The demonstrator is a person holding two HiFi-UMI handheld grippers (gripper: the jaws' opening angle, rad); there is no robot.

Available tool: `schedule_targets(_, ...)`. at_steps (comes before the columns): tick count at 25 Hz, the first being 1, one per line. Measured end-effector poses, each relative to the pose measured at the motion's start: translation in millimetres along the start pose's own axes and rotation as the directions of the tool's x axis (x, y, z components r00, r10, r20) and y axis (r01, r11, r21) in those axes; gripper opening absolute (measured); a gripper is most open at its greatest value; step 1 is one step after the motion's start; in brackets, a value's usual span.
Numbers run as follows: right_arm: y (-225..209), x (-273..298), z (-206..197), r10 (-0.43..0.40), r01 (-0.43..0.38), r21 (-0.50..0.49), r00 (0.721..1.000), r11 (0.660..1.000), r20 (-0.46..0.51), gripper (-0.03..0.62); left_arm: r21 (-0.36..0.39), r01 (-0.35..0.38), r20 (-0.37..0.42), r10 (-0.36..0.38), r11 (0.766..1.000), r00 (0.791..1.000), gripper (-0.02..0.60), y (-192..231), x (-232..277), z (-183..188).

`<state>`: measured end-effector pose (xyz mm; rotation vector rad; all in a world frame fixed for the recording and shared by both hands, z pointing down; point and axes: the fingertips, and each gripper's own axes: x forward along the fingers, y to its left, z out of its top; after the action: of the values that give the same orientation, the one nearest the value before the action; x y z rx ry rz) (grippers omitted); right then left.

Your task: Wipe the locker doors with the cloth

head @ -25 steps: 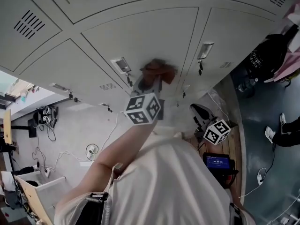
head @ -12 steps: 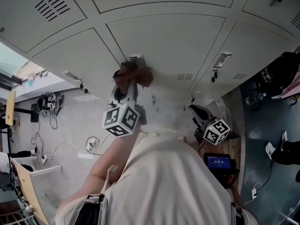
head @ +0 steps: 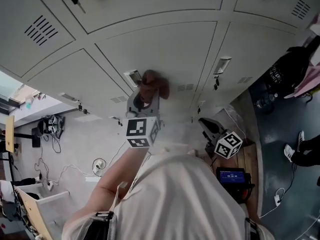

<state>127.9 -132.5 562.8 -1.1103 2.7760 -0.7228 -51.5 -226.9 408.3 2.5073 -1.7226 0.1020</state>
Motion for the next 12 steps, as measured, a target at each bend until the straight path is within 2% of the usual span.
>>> schedule_targets(5,-10.6,-21.8,-1.2,-0.057,0.056,0.015,0.998,0.998,0.026,0.029,0.052,0.163,-0.037,-0.162,0.985,0.986,0.113,-58.3,31.8,-7.5)
schedule_targets(9,-14.9,-36.1,-2.1,-0.092,0.091,0.024,0.995,0.996,0.045,0.029,0.056,0.290,-0.044,-0.288,0.955,0.957,0.112,-112.4,58.1,-6.2)
schedule_targets(12,-18.7,-45.6,-0.3,-0.112,0.110,0.030,0.992,0.993,0.060,0.029,0.075,0.358,-0.059,-0.354,0.931,0.933,0.114,-147.8,74.5,-5.8)
